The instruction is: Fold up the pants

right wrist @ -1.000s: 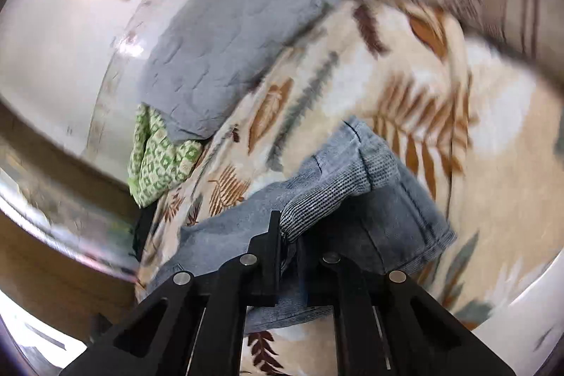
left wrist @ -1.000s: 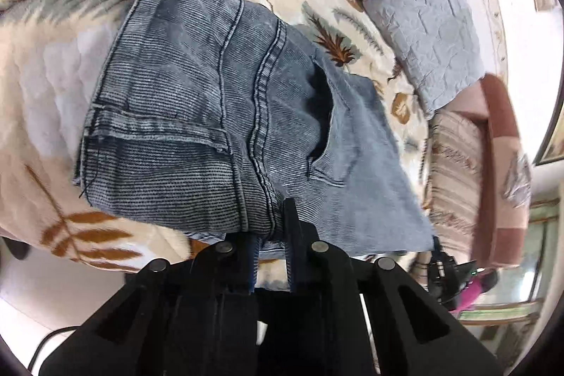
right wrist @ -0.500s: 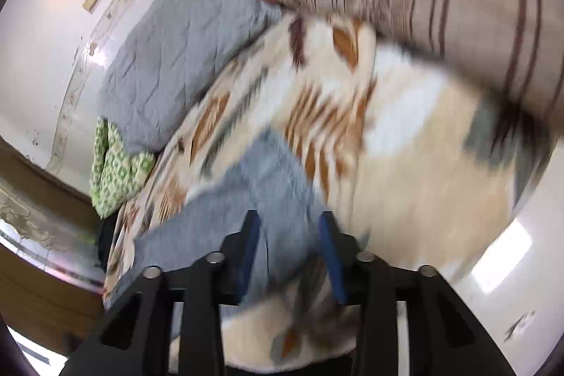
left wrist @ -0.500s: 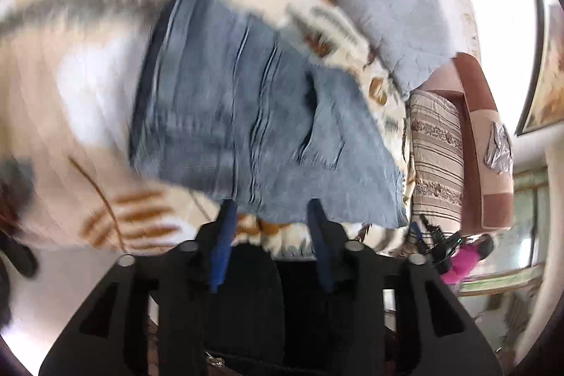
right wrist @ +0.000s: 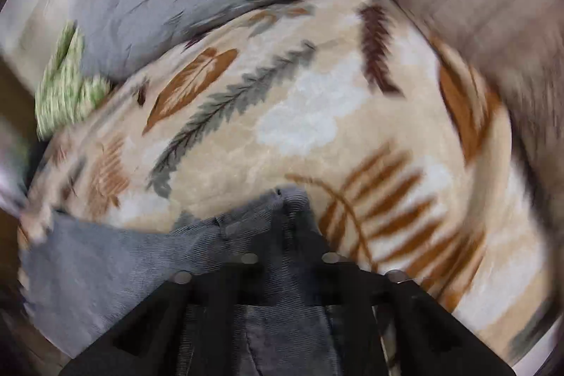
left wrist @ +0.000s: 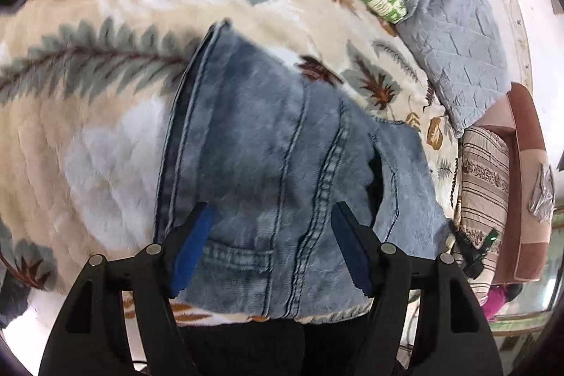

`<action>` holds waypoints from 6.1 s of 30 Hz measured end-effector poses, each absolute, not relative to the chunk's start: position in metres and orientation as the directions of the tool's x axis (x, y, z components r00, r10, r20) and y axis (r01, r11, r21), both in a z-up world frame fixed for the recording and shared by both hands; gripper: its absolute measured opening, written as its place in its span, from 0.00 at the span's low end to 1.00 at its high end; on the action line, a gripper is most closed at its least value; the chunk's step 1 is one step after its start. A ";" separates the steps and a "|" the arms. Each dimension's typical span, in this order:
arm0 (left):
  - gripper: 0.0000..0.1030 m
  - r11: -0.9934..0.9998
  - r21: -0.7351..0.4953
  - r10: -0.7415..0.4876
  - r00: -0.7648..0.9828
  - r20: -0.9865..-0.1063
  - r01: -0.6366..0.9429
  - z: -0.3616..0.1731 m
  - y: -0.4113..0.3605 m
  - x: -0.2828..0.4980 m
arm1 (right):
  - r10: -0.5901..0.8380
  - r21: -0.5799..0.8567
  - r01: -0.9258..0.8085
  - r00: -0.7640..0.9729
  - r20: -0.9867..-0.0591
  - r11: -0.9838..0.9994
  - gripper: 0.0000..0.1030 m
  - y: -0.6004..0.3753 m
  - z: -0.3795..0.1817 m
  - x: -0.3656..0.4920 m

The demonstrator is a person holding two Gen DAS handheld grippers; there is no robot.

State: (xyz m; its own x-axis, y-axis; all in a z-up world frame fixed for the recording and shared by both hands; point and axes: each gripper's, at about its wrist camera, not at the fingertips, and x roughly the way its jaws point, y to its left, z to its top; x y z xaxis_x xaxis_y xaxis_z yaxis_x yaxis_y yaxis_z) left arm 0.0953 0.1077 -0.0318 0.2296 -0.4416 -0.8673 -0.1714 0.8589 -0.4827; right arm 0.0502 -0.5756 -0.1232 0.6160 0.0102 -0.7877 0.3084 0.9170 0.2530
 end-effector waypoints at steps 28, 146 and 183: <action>0.68 0.886 -0.351 -0.402 0.124 -0.907 0.304 0.044 -0.067 0.085 | 0.164 0.727 0.382 0.814 -0.557 0.570 0.57 -0.593 -0.162 -0.143; 0.14 0.635 -0.379 -0.466 -0.058 -0.883 0.673 -0.006 -0.252 0.155 | 0.425 0.472 -0.132 0.683 -0.594 0.872 0.18 -0.381 -0.091 -0.041; 0.66 0.751 -0.634 -0.627 -0.103 -0.772 0.183 -0.057 -0.155 0.148 | 0.388 0.550 0.036 0.670 -0.633 0.835 0.56 -0.449 -0.082 0.023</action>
